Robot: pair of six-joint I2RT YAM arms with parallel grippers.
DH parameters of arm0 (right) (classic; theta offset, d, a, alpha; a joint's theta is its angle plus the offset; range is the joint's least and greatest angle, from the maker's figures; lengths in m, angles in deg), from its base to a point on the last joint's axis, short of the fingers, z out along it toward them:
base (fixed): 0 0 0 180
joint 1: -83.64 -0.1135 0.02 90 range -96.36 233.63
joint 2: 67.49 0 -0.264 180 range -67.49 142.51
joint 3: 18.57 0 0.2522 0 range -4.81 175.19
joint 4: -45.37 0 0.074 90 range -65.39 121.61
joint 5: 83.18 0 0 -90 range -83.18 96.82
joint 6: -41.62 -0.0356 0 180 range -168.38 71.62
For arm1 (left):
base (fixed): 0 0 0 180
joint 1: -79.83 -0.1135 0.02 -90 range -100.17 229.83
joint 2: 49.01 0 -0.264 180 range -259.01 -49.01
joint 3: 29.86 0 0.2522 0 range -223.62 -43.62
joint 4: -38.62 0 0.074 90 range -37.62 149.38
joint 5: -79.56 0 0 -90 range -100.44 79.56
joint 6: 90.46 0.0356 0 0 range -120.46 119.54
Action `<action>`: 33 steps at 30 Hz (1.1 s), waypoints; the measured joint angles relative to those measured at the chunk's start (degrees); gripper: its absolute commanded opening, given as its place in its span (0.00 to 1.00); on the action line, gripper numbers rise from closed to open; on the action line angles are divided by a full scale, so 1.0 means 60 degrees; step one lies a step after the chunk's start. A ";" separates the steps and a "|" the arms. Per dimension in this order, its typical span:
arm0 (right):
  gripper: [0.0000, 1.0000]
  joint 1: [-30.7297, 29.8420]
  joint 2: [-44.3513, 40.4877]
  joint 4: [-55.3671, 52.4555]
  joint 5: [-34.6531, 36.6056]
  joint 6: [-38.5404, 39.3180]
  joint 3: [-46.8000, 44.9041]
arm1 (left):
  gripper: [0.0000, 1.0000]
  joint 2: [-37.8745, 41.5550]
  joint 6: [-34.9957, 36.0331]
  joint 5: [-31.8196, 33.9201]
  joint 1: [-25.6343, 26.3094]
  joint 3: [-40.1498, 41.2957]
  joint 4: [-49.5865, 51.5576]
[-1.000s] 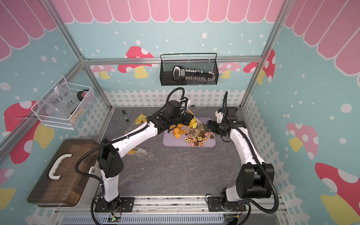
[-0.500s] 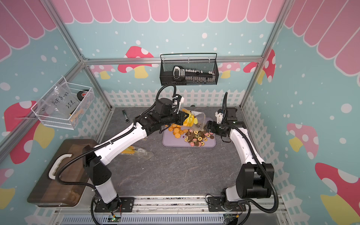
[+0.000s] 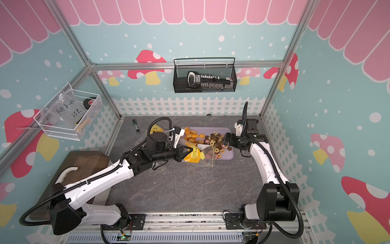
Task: Pour cookies out of the ziploc bag
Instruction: 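Pour the cookies out of the ziploc bag onto the tray, then place the ziploc bag at the center of the board.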
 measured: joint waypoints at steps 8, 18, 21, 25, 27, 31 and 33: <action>0.92 0.0000 -0.0095 0.0055 0.0280 0.0029 -0.0579 | 0.45 0.1344 -0.1501 0.0262 0.0681 0.3646 -0.1708; 0.99 0.0007 -0.1555 0.0922 0.0754 0.0098 -0.1668 | 0.99 0.3410 -0.1880 0.2871 0.0805 0.4182 0.1100; 0.99 0.0007 -0.2401 0.1472 0.0962 0.0106 -0.2142 | 1.00 0.4080 -0.2004 0.3949 0.0801 0.4022 0.2248; 0.99 0.0007 -0.3071 0.2171 0.1268 0.0098 -0.2546 | 0.99 0.5166 -0.2200 0.5187 0.0805 0.3799 0.3322; 0.99 0.0007 -0.3144 0.2448 0.1435 0.0098 -0.2685 | 0.99 0.5435 -0.2266 0.6003 0.0805 0.3493 0.3683; 0.99 0.0007 -0.3217 0.2987 0.2022 0.0047 -0.3093 | 1.00 0.5581 -0.1792 0.8349 0.0747 0.2954 0.3610; 0.99 0.0007 -0.3424 0.3548 0.2255 0.0047 -0.3530 | 0.99 0.5606 -0.0554 0.9337 0.0463 0.3220 0.2393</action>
